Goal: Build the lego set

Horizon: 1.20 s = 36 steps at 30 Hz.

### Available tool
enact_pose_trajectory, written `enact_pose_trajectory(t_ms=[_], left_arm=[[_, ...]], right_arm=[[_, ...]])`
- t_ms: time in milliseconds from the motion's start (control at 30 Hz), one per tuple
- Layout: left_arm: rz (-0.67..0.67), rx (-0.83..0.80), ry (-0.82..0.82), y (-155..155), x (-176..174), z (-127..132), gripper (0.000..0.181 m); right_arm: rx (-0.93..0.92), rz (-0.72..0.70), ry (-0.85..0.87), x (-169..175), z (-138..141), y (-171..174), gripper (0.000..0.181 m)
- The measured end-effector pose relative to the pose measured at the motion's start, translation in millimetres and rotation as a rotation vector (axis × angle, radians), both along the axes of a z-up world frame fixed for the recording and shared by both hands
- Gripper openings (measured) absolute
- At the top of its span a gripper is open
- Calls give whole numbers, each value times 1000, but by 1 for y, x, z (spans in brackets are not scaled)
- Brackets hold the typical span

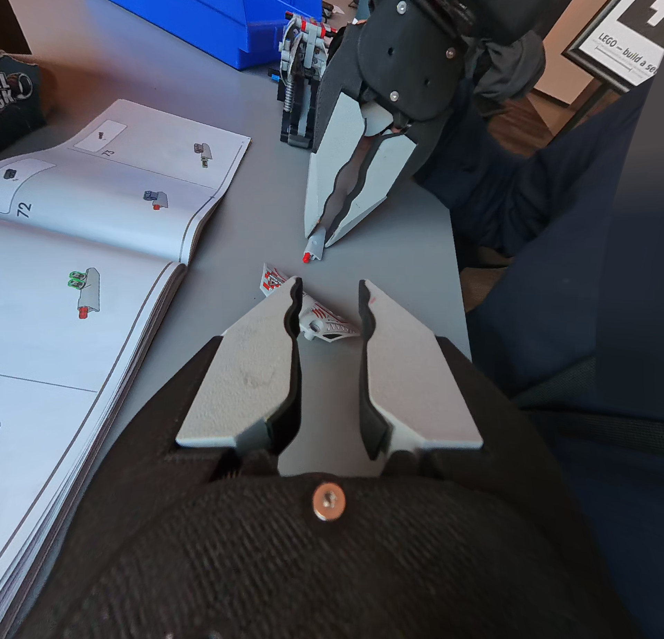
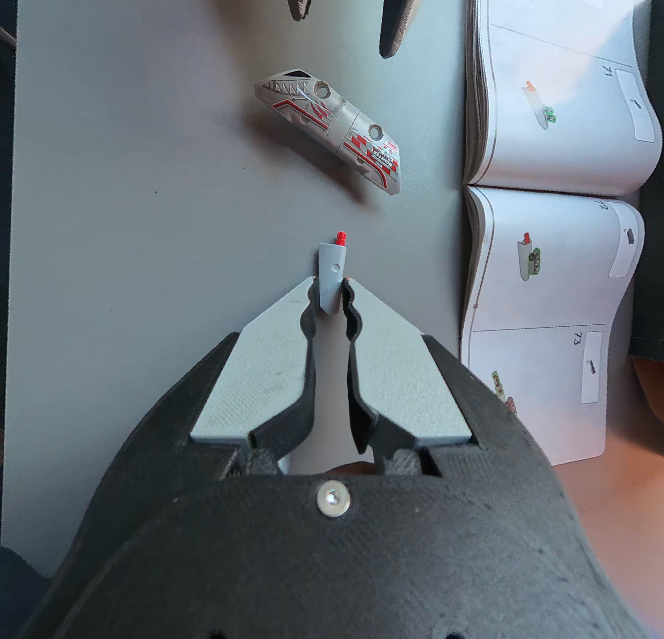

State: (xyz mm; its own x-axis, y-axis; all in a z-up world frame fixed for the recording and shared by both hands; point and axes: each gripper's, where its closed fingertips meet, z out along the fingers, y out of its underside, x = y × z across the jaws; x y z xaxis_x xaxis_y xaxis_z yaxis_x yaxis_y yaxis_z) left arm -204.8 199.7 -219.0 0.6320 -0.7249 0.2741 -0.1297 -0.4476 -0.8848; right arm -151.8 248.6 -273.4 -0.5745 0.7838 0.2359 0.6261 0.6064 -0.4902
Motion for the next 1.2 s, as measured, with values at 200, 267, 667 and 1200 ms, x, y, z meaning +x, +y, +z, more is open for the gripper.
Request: enact_pose_trajectory(t_ms=[200,267,667,1200], left_arm=[[-10,7,9,-2,2,0,28],[-17,10,12,-3,2,0,28],[-247,272,23,-38,33,23,33],[-223,367,39,-35,31,27,35]], right_arm=[[-38,24,-6,2,2,-7,16],[-58,31,10,1,6,-10,19],[-281,154,496,-10,110,-42,14],[-478,-18,753,-11,160,-3,17]])
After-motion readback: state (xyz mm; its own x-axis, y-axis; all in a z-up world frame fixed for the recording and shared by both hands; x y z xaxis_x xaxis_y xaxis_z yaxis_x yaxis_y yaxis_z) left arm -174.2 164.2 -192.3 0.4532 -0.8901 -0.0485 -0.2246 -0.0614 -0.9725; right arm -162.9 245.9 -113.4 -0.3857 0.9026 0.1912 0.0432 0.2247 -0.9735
